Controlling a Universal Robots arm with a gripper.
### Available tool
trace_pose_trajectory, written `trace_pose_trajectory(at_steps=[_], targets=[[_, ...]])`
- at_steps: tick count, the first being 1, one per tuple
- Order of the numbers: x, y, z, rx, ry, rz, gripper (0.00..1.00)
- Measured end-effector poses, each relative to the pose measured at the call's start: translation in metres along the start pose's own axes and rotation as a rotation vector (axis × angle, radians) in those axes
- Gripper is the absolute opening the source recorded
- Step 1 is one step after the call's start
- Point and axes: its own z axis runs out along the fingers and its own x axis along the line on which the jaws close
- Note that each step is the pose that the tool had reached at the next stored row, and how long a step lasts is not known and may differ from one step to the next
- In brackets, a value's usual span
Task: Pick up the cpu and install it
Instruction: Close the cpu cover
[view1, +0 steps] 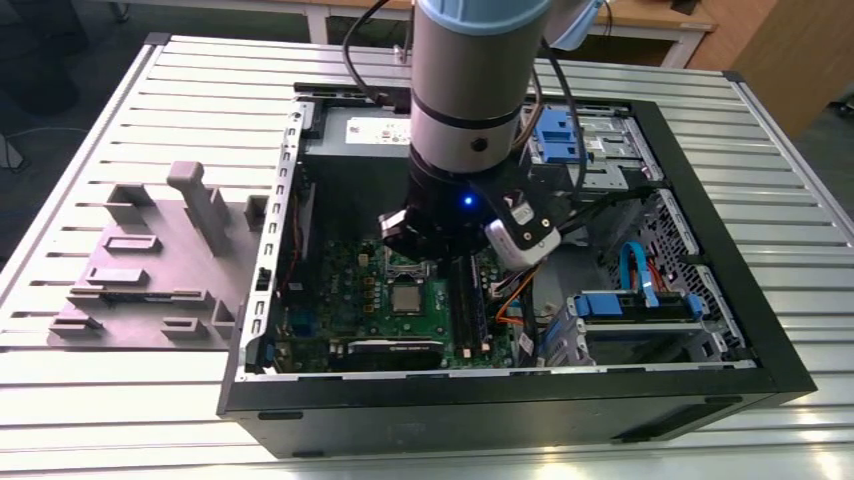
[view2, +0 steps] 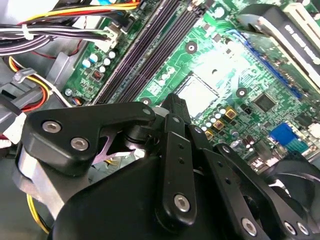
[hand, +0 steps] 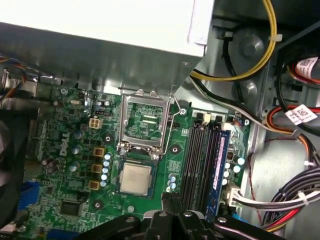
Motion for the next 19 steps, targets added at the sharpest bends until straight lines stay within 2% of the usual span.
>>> trace_pose_trajectory(at_steps=[6, 12, 19], targets=[[-0.0015, -0.0002, 0.003, -0.0168, -0.0028, -0.038, 0.1], [-0.0019, 0.0008, 0.0113, -0.0185, -0.003, -0.081, 0.1], [-0.0025, 0.0032, 0.0148, -0.0193, -0.0031, -0.101, 0.1]])
